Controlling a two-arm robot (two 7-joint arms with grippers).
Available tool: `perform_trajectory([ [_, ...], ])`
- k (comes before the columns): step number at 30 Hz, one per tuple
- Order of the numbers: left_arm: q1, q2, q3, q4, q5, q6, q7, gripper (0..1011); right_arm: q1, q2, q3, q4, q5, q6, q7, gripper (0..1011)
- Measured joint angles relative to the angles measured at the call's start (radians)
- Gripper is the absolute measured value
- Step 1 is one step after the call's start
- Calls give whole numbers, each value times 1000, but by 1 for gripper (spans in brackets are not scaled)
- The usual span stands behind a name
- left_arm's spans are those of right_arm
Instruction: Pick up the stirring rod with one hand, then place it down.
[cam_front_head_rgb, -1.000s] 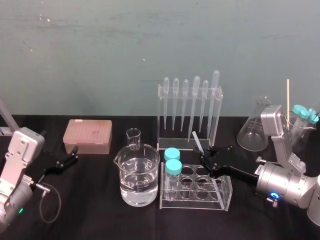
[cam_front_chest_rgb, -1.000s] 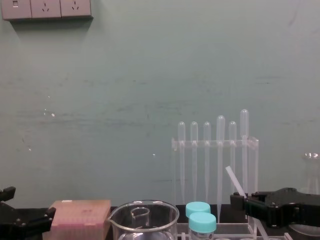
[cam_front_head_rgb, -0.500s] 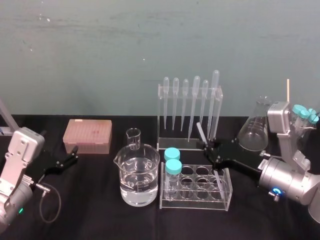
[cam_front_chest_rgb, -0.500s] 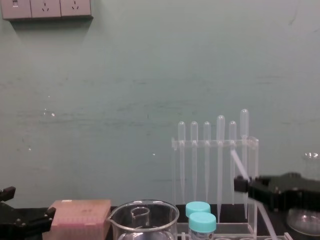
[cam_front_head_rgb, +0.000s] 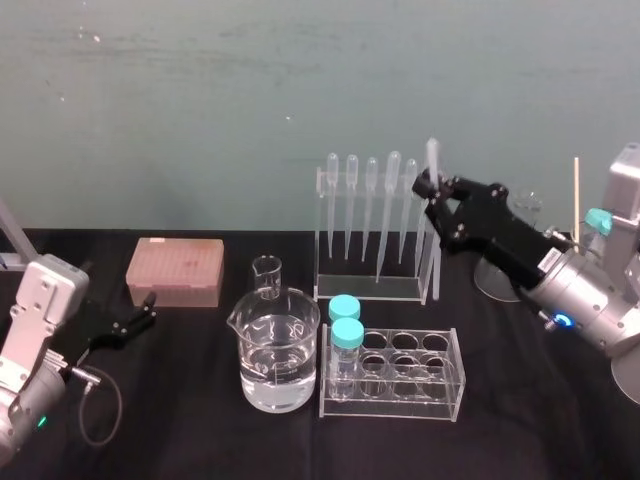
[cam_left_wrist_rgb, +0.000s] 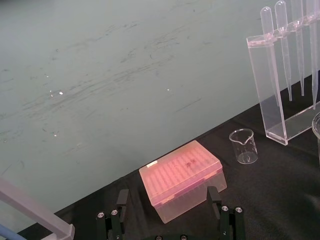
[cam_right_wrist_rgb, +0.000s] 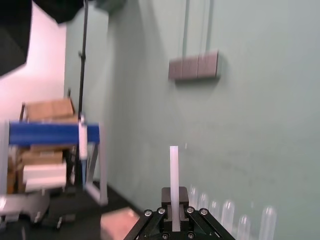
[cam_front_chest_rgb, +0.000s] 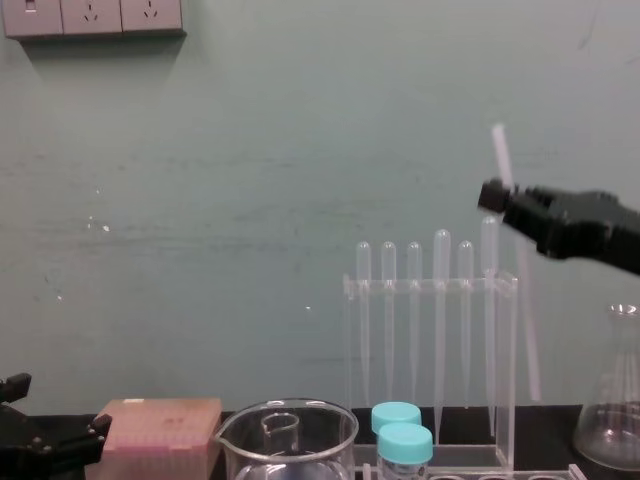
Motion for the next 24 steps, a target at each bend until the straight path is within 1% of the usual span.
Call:
perform_trajectory([
  [1, 0, 0, 0, 0, 0, 0, 0, 1000, -1, -10, 11, 6, 9, -29, 11, 71],
  [2, 0, 0, 0, 0, 0, 0, 0, 1000, -1, -10, 11, 6, 9, -29, 11, 71],
  [3, 0, 0, 0, 0, 0, 0, 0, 1000, -4, -19, 22, 15, 19, -62, 26, 71],
  [6, 0, 0, 0, 0, 0, 0, 0, 1000, -11, -33, 39, 34, 38, -106, 57, 72],
  [8, 0, 0, 0, 0, 0, 0, 0, 1000, -18, -39, 50, 43, 53, -121, 75, 72],
  [11, 0, 0, 0, 0, 0, 0, 0, 1000, -29, -41, 57, 49, 62, -124, 85, 72],
  [14, 0, 0, 0, 0, 0, 0, 0, 1000, -46, -36, 60, 59, 68, -109, 92, 72],
  [19, 0, 0, 0, 0, 0, 0, 0, 1000, -59, -28, 60, 68, 59, -79, 86, 72],
  [24, 0, 0, 0, 0, 0, 0, 0, 1000, -62, -27, 61, 68, 52, -73, 76, 71],
])
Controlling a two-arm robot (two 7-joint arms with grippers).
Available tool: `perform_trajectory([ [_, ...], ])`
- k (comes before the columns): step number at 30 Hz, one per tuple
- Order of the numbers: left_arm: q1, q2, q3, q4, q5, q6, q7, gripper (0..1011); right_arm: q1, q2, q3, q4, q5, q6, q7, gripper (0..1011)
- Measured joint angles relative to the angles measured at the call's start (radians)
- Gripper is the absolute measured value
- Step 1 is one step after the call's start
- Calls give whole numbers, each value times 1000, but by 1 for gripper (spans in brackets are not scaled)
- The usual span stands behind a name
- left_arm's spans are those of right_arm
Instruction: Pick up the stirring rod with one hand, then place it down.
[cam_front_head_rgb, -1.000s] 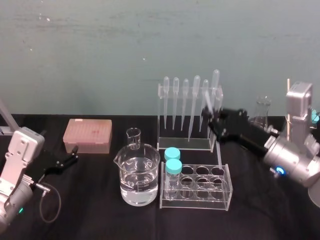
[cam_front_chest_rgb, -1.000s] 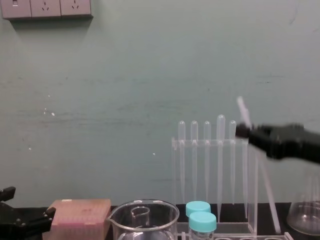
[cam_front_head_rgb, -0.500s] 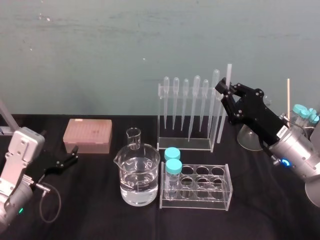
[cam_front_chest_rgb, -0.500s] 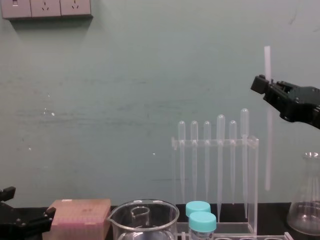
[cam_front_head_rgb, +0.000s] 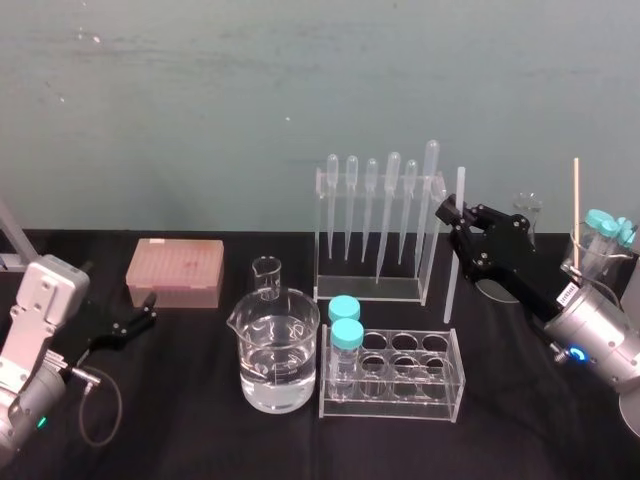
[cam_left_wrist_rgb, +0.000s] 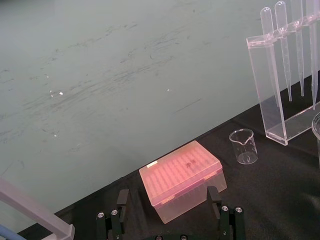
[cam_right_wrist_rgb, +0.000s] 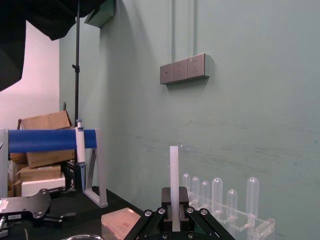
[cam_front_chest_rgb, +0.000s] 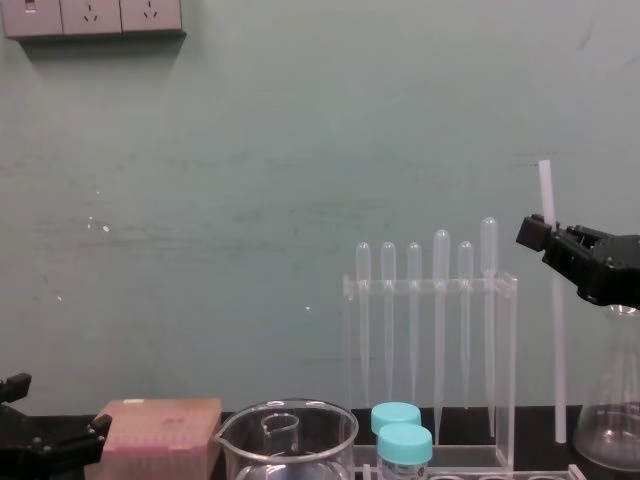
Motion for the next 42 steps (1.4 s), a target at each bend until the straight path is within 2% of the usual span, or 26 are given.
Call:
perform_trajectory([
  [42, 0, 0, 0, 0, 0, 0, 0, 1000, 3, 0, -3, -1, 2, -3, 3, 72],
])
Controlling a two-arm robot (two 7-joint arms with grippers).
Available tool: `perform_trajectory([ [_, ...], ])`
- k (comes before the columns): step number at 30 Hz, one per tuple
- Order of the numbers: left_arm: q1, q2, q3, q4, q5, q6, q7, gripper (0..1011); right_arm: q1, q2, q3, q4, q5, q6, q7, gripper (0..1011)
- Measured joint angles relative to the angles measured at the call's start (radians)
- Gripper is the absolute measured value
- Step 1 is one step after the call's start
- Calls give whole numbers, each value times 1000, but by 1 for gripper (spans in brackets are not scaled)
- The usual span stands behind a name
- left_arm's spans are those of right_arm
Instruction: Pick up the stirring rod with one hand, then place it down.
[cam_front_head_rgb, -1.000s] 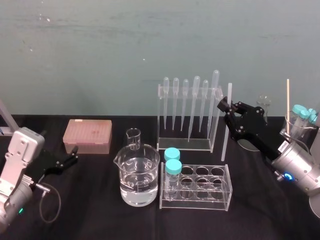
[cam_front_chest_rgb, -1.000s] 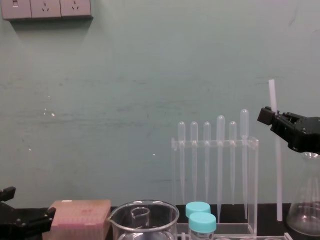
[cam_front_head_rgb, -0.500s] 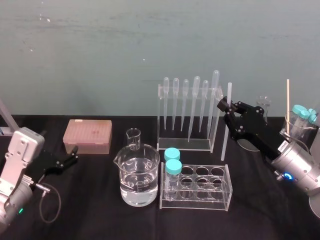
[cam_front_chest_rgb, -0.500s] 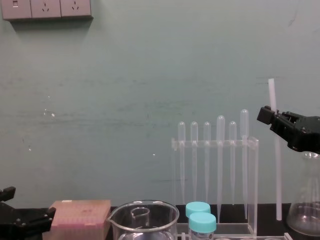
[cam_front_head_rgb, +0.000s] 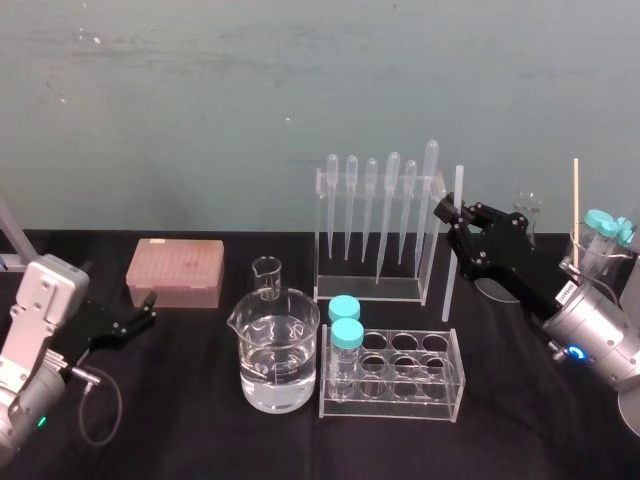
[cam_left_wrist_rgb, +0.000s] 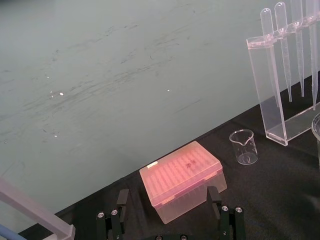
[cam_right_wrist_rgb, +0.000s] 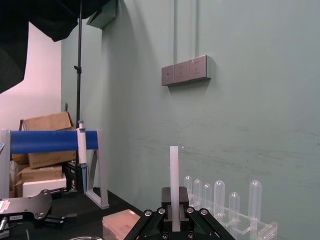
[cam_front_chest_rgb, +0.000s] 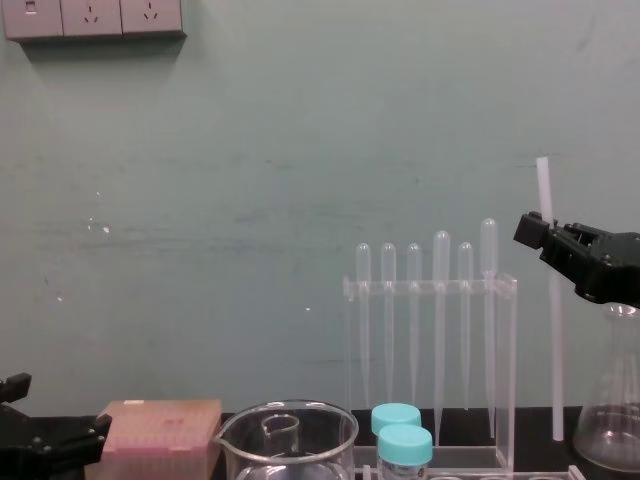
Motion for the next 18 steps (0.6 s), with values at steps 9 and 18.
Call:
perform_trajectory([
  [9, 0, 0, 0, 0, 0, 0, 0, 1000, 0, 0, 0, 0, 0, 0, 0, 71],
  [18, 0, 0, 0, 0, 0, 0, 0, 1000, 0, 0, 0, 0, 0, 0, 0, 71],
])
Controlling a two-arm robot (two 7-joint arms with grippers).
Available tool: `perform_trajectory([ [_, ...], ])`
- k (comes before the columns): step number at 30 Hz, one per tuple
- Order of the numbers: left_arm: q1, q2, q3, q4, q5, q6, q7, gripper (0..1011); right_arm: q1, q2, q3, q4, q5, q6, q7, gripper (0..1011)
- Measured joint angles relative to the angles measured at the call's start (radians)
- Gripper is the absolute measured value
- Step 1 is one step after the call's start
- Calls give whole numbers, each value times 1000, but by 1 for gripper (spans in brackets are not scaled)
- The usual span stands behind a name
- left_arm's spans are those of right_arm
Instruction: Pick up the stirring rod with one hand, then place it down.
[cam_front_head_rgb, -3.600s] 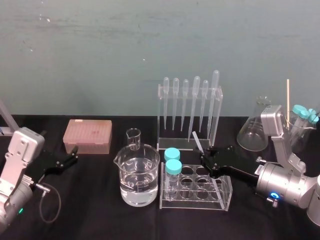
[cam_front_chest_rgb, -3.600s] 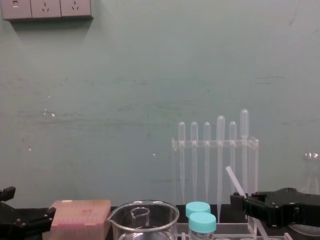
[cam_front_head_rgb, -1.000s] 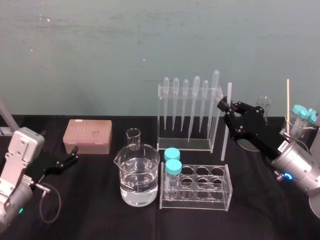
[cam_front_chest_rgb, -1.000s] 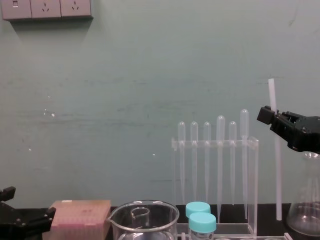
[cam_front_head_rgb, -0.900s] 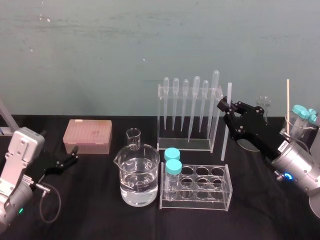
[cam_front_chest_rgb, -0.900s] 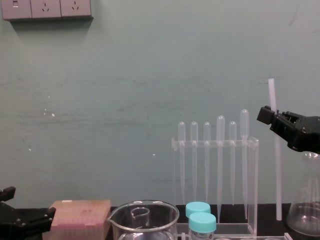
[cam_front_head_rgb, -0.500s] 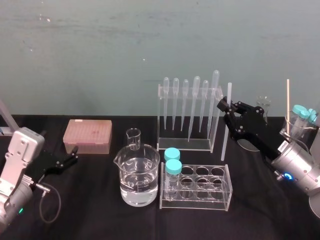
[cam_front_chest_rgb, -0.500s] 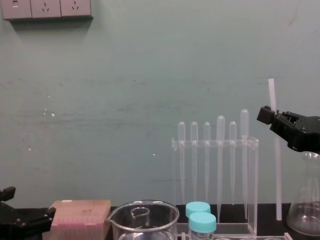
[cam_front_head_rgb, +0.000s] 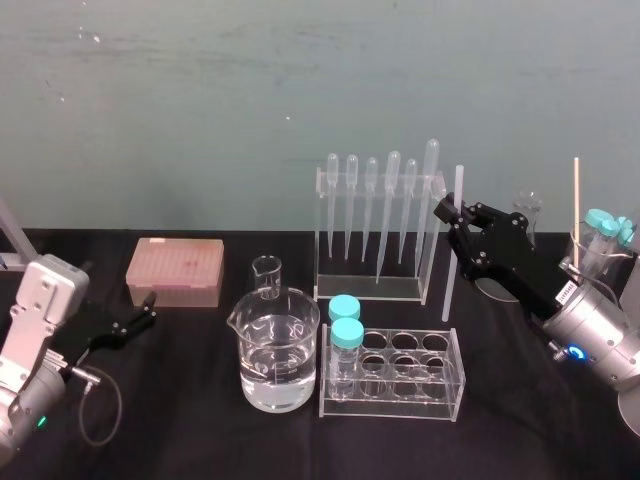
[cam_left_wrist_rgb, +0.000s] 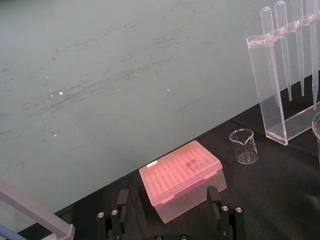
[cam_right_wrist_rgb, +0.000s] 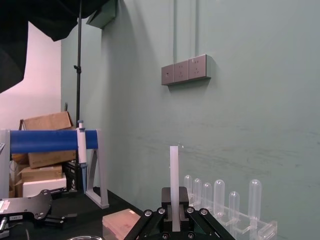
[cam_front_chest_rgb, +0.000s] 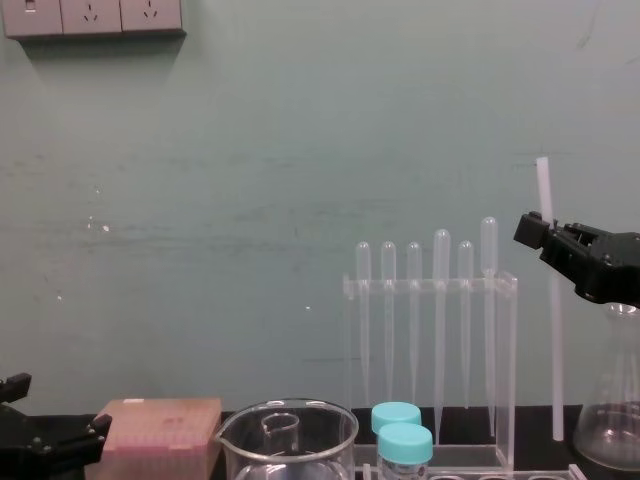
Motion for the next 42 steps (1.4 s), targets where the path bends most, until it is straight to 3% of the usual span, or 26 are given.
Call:
perform_trajectory([
  [42, 0, 0, 0, 0, 0, 0, 0, 1000, 0, 0, 0, 0, 0, 0, 0, 71],
])
